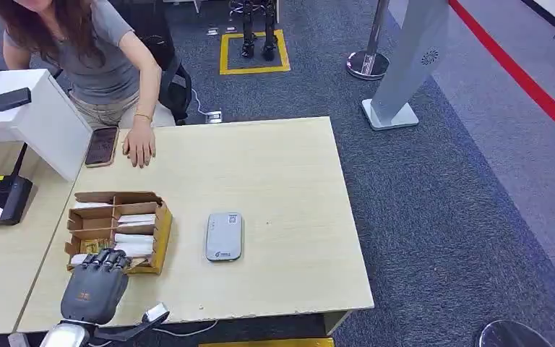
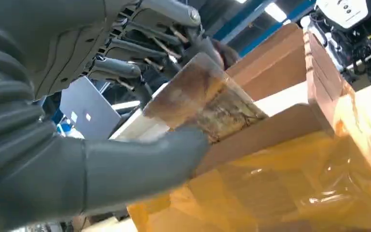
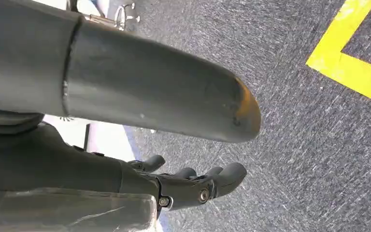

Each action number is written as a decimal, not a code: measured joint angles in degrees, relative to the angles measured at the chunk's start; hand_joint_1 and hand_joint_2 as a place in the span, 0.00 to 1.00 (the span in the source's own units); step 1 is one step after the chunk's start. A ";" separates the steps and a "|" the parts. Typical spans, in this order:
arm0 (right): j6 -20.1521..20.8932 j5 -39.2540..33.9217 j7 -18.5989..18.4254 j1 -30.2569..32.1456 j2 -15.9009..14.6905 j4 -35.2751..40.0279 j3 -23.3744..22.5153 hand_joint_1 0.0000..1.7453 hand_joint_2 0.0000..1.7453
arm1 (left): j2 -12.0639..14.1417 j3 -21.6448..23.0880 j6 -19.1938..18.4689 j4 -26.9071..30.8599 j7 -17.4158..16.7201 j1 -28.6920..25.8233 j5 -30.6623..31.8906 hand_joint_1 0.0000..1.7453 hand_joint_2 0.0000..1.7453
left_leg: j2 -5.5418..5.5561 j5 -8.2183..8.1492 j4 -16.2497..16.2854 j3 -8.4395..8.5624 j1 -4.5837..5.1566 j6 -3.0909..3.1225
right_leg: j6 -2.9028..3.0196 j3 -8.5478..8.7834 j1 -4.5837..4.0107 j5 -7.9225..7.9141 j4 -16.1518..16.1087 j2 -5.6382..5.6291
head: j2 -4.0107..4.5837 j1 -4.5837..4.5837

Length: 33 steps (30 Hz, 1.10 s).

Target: Pass the card to the sensor for recognition and then transmit it.

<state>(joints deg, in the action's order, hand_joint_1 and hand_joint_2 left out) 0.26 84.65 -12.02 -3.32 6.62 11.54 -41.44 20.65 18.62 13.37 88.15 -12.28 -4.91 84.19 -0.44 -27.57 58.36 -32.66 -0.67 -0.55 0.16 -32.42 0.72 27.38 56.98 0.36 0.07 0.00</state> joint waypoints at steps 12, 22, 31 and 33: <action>-0.07 -0.07 -0.09 0.01 0.00 0.00 0.00 0.00 0.00 | -0.02 0.00 -0.76 0.00 -0.28 0.15 -0.20 1.00 1.00 | -0.01 0.00 0.00 0.02 0.00 0.00 | 0.00 0.01 0.00 0.00 0.00 -0.01 | 0.00 0.00; 0.09 -0.07 0.15 0.01 0.00 0.00 0.00 0.00 0.00 | -0.09 1.09 -0.41 0.00 -0.79 0.15 1.47 1.00 1.00 | 0.00 0.00 0.00 0.01 0.00 0.00 | 0.00 0.01 0.00 0.00 0.00 0.00 | 0.02 0.00; 0.26 0.28 0.15 0.02 0.00 0.00 -0.02 0.00 0.00 | 5.27 8.77 9.23 1.48 -20.08 3.69 4.20 1.00 1.00 | 0.02 0.04 0.01 -0.02 -0.05 -0.03 | 0.02 -0.11 -0.04 -0.02 0.01 0.03 | 0.00 0.07; 0.26 0.79 0.20 -0.14 0.00 0.00 0.00 0.00 0.00 | 10.55 13.93 13.86 4.18 -25.01 8.51 4.22 1.00 1.00 | 0.18 0.12 0.00 -0.14 -0.11 -0.05 | 0.05 -0.03 -0.11 -0.04 0.05 0.22 | 0.00 0.11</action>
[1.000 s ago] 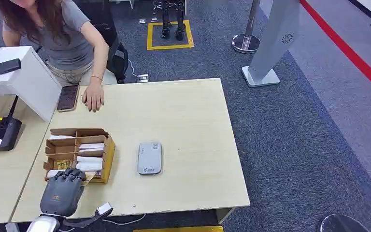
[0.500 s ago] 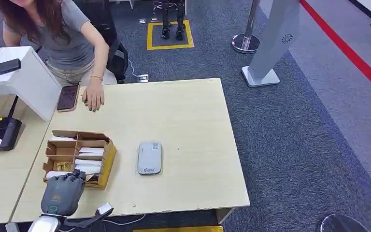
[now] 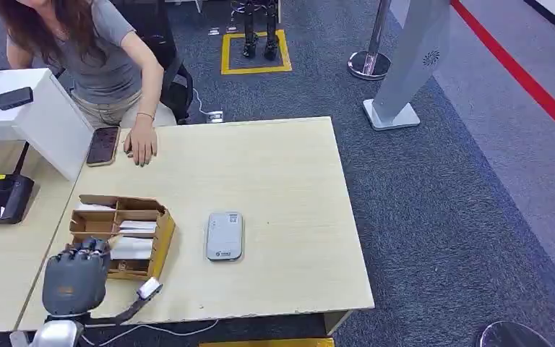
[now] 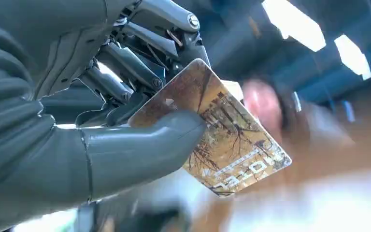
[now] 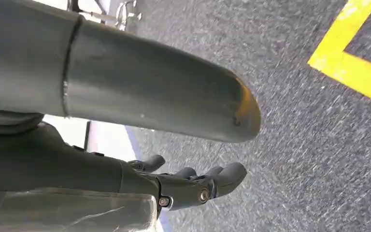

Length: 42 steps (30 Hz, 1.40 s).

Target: Pass the card to the sensor for recognition and then transmit it.

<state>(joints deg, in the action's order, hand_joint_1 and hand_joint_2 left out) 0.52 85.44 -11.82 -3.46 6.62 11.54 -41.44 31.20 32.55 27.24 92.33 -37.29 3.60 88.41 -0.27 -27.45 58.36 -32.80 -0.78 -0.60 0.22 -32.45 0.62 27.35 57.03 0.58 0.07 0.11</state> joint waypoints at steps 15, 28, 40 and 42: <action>1.97 3.21 0.92 -1.03 0.52 -0.04 2.17 0.00 0.00 | 3.77 -14.08 6.64 0.38 9.78 6.66 -0.02 1.00 1.00 | -0.11 0.05 -0.04 0.16 0.00 -0.11 | 0.03 -0.01 0.00 -0.01 0.00 -0.14 | 0.02 -0.13; 3.19 3.32 0.68 -2.25 0.74 -0.04 4.15 0.00 0.00 | 8.42 -3.92 6.29 -17.29 9.19 18.46 -0.02 1.00 1.00 | -0.19 0.08 -0.05 0.13 -0.02 -0.16 | 0.14 -0.06 -0.03 -0.09 0.01 -0.25 | 0.02 -0.06; 4.13 3.35 0.66 -3.27 0.79 -0.02 6.23 0.00 0.00 | 3.18 -0.49 7.93 -48.12 17.01 36.70 -0.02 1.00 1.00 | -0.18 0.10 -0.04 0.11 -0.01 -0.18 | 0.16 -0.10 -0.03 -0.12 0.01 -0.25 | 0.02 -0.13; 4.17 3.32 0.66 -3.31 0.79 -0.02 6.40 0.00 0.00 | 2.52 -0.21 8.02 -49.61 17.60 37.74 -0.02 1.00 1.00 | -0.18 0.10 -0.04 0.10 -0.01 -0.17 | 0.16 -0.10 -0.03 -0.12 0.00 -0.24 | 0.00 -0.11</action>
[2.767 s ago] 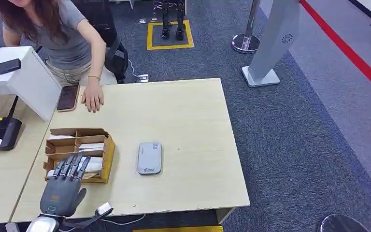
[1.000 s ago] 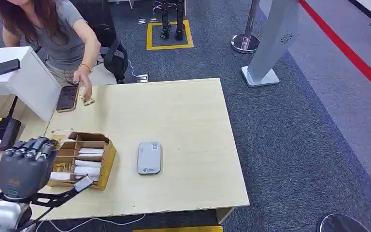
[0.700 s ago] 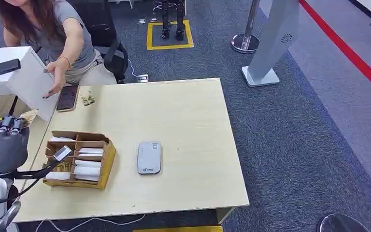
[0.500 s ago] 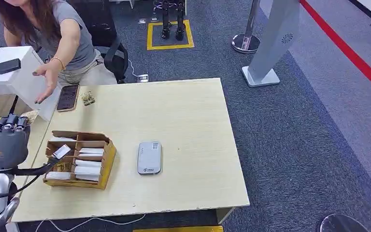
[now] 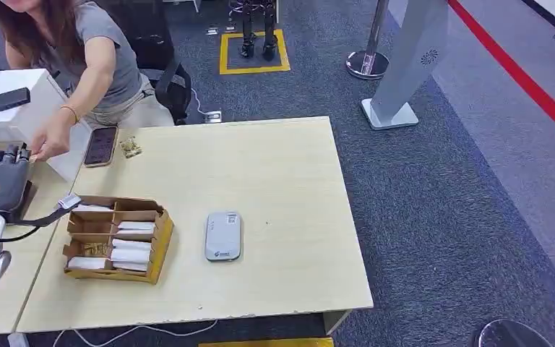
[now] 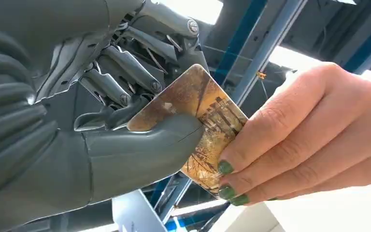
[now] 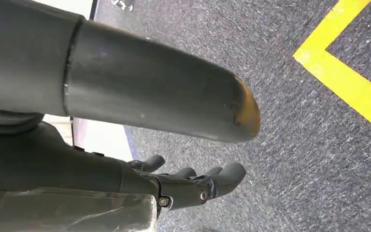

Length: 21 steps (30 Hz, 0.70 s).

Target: Pass the card to the sensor for recognition and then transmit it.

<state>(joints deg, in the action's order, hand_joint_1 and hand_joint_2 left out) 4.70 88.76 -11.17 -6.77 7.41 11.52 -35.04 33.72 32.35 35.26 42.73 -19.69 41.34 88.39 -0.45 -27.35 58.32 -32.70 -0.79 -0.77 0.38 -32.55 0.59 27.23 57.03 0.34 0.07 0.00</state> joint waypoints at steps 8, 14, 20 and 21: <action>0.00 0.00 0.00 -0.04 0.00 0.00 0.28 0.00 0.00 | -2.64 0.07 0.83 -3.56 0.76 1.94 0.00 0.00 1.00 | -0.03 0.00 0.00 0.01 -0.01 0.00 | 0.03 0.00 0.00 -0.03 0.01 -0.01 | 0.02 0.00; 0.00 -0.13 0.02 0.04 0.00 0.00 0.28 0.00 0.00 | -3.32 0.07 1.14 -3.76 0.81 1.93 0.00 0.00 1.00 | -0.03 0.00 0.00 0.00 -0.01 -0.01 | 0.03 -0.01 0.00 -0.02 0.01 -0.01 | 0.02 -0.02; -0.04 -0.15 0.04 0.16 0.00 0.00 0.28 0.00 0.00 | -3.45 -0.02 1.14 -2.44 0.85 1.17 0.00 0.00 1.00 | -0.03 0.00 0.00 -0.01 0.00 -0.01 | 0.03 0.00 0.00 -0.02 0.01 -0.01 | 0.00 -0.02; -0.04 -0.15 0.04 0.18 0.00 0.00 0.28 0.00 0.00 | -3.45 -0.02 1.14 -2.29 0.87 1.10 0.00 0.00 1.00 | -0.03 0.00 0.00 -0.01 0.00 -0.01 | 0.03 0.00 0.00 -0.02 0.01 -0.01 | 0.00 0.00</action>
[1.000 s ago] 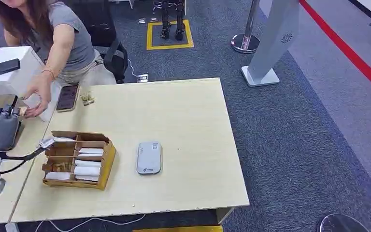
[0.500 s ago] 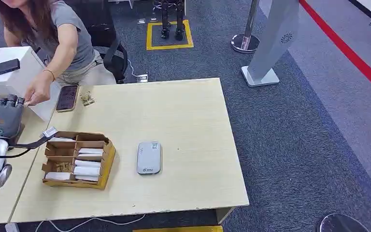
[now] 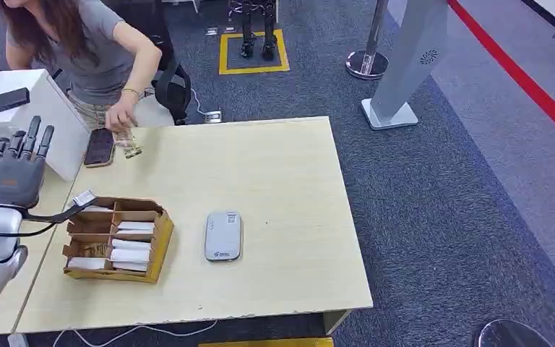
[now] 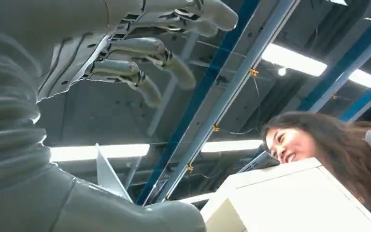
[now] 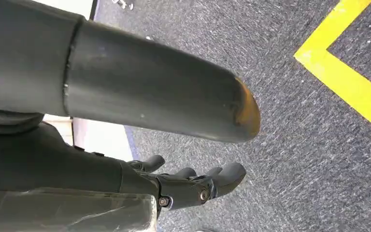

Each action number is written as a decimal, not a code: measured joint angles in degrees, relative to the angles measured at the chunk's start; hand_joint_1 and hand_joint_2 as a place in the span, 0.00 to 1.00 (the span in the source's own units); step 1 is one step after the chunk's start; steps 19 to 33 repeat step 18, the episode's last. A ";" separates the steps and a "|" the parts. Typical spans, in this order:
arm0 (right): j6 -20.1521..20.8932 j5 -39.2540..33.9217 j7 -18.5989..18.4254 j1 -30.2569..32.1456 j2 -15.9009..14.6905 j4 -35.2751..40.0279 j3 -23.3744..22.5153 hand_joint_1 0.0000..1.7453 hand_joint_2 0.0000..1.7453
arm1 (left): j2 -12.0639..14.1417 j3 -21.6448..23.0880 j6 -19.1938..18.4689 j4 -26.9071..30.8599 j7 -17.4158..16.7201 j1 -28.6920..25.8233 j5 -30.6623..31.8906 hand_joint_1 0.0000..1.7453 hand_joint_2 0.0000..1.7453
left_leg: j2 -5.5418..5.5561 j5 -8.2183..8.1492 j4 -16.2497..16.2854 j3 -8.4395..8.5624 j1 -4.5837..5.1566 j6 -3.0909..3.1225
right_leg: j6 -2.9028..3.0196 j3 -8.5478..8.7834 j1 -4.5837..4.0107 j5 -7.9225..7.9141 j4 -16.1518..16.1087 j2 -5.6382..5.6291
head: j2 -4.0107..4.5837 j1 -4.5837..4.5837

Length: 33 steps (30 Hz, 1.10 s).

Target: Pass the card to the sensor for recognition and then transmit it.

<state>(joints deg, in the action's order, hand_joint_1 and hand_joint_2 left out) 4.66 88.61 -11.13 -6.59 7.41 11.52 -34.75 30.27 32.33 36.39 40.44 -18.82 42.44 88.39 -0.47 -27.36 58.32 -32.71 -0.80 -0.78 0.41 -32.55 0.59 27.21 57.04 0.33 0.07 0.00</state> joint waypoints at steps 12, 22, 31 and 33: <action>-1.18 -1.57 0.24 1.05 0.00 -0.02 -0.02 0.00 0.00 | -6.95 -15.27 -0.13 15.88 19.39 -10.25 -20.19 0.00 1.00 | -0.04 -0.04 0.00 -0.03 0.05 0.03 | -0.01 -0.02 0.03 0.00 -0.03 -0.03 | 0.00 0.02; -1.36 -2.01 0.37 1.58 0.00 -0.02 -0.13 0.00 0.00 | -10.71 -21.29 -2.81 22.93 27.31 -14.54 -36.02 0.00 1.00 | -0.06 -0.04 0.00 -0.02 0.04 0.03 | -0.01 -0.04 0.03 0.00 -0.03 -0.05 | 0.00 0.02; -1.36 -2.01 0.37 1.58 0.00 -0.02 -0.13 0.00 0.00 | -10.71 -21.29 -2.81 22.93 27.31 -14.54 -36.02 0.00 1.00 | -0.06 -0.04 0.00 -0.02 0.04 0.03 | -0.01 -0.04 0.03 0.00 -0.03 -0.05 | 0.00 0.02; -1.36 -2.01 0.37 1.58 0.00 -0.02 -0.13 0.00 0.00 | -10.71 -21.29 -2.81 22.93 27.31 -14.54 -36.02 0.00 1.00 | -0.06 -0.04 0.00 -0.02 0.04 0.03 | -0.01 -0.04 0.03 0.00 -0.03 -0.05 | 0.00 0.02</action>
